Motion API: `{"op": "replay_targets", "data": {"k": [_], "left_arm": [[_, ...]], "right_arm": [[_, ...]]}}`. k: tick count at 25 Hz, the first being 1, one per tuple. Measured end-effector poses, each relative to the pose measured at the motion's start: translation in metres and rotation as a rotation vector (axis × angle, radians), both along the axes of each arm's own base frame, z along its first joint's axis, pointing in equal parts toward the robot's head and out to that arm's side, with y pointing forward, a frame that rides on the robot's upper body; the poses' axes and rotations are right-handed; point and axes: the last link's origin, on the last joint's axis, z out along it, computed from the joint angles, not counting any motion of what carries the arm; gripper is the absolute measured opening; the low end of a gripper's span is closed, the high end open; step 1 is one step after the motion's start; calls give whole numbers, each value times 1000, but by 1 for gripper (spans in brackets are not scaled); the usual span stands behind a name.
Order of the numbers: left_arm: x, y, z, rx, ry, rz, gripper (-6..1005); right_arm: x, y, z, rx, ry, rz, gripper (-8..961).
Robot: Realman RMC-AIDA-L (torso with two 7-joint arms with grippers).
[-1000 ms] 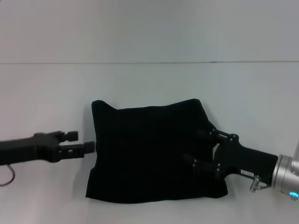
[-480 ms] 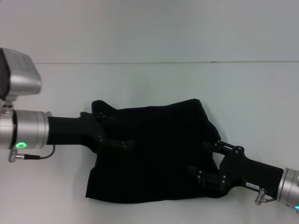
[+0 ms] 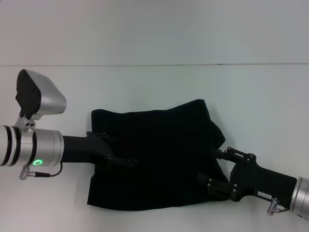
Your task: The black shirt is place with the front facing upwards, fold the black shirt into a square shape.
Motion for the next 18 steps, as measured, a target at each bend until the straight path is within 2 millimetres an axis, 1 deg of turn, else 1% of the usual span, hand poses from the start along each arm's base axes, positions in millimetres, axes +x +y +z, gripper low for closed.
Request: {"op": "replay_targets", "data": {"k": [8, 11, 14, 16, 18], "left_arm": [[-5, -4, 3, 8, -17, 30, 949], [0, -7, 13, 19, -75, 15, 950], [11, -14, 28, 16, -138, -33, 950], [12, -20, 35, 8, -150, -59, 950], [8, -29, 39, 7, -152, -80, 950]], "right_arm": [[-1, 1, 1, 2, 2, 7, 807], [-2, 1, 2, 4, 9, 11, 807], [-3, 1, 5, 15, 21, 25, 807], [-4, 1, 8, 27, 27, 40, 807], [-5, 1, 10, 38, 29, 53, 807]]}}
